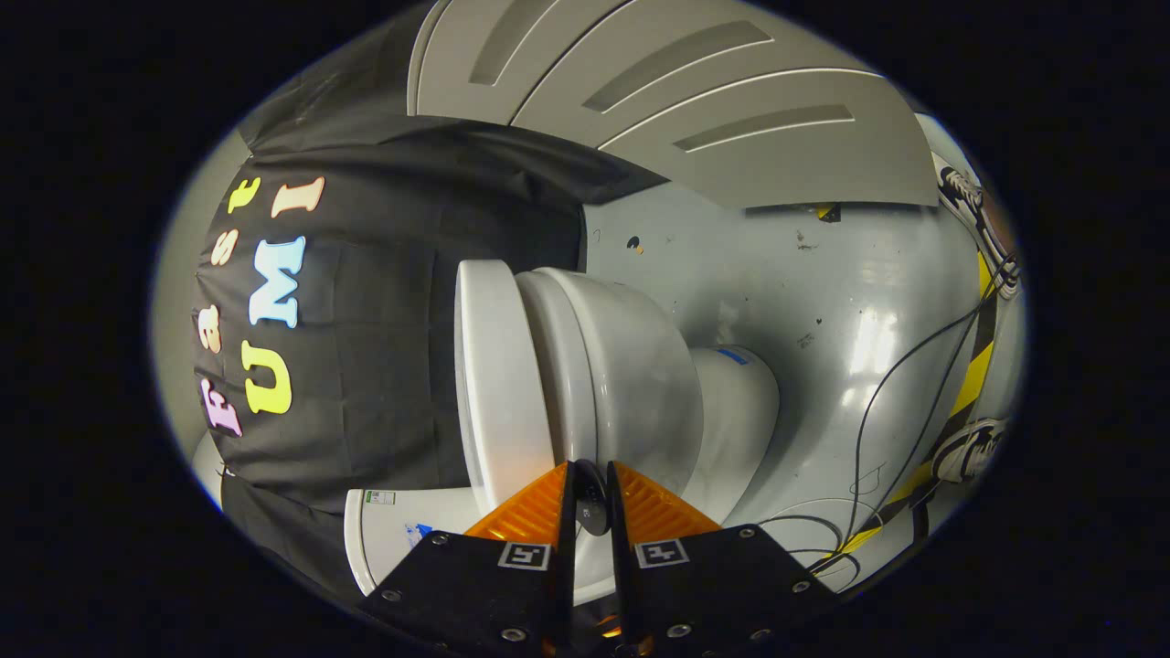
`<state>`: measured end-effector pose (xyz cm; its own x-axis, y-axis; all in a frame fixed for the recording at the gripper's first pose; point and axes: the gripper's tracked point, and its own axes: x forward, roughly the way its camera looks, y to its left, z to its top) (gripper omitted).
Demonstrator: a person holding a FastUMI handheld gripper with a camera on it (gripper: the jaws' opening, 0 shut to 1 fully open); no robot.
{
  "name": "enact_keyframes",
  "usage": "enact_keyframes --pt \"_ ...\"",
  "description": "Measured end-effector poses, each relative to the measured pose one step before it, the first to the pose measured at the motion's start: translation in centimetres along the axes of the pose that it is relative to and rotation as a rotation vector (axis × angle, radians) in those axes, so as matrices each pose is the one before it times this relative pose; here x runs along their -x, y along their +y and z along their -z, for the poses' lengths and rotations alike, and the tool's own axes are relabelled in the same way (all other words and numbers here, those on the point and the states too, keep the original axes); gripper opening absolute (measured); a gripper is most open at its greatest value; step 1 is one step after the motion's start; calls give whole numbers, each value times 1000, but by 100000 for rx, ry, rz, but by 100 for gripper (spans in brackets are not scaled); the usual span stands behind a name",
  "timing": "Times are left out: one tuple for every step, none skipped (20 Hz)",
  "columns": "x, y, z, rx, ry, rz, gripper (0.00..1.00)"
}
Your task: Open the toilet lid.
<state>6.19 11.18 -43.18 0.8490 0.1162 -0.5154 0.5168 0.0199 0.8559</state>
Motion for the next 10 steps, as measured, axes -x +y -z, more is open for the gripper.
enact_keyframes --pt "45 -18 24 -793 230 -352 19" --pt "-51 157 -52 -857 404 -793 17" --pt "-84 134 82 -634 30 -663 16" --pt "254 201 -54 201 -64 -902 13" --pt "28 301 109 1264 -580 -923 11" --pt "161 252 -57 2012 -745 -340 6" --pt "-169 40 -29 1900 -378 752 3" --pt "98 78 -91 1105 -541 809 0" --pt "40 62 -41 839 -293 885 0" --pt "71 46 12 1118 -447 1105 0"
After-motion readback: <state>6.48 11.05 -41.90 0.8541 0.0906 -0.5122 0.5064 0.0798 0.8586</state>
